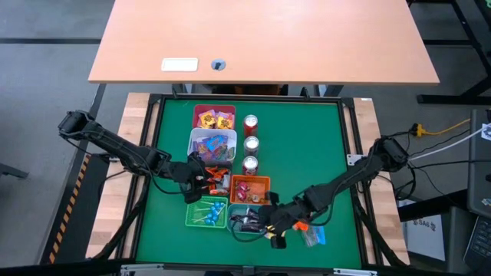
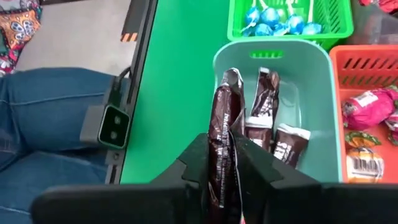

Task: Sort candy
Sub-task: Put the brown candy into the teal green bin, then put the yellow candy into the red bin

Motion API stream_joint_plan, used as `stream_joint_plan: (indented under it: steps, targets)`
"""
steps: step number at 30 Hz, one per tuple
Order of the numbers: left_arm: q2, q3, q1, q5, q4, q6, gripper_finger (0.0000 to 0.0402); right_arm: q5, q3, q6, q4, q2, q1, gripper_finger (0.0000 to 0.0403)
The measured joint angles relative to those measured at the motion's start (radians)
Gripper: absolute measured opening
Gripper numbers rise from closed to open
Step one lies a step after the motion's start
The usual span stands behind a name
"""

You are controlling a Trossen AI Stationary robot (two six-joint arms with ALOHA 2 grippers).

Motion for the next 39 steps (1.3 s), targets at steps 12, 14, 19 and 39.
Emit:
stream_joint_plan:
  steps: [12,14,19,39]
  targets:
    - [0.0,0.0,0.0,0.0,-0.001,0.0,0.0126,-0.03,0.0,0.037,0.018,0.0,-0.003,0.0169]
    - [0.0,0.0,0.0,0.0,-0.001,0.0,0.0126,-0.074,0.0,0.099,0.009,0.0,-0.003,0.0177]
    - [0.0,0.0,0.0,0.0,-0.001,0.0,0.0126,-0.179,0.0,0.274,-0.081,0.0,0.003,0.0178]
    - [0.0,0.0,0.0,0.0,-0.001,0.0,0.0126,0.053,0.0,0.37,-0.292,0.005,0.157,0.017]
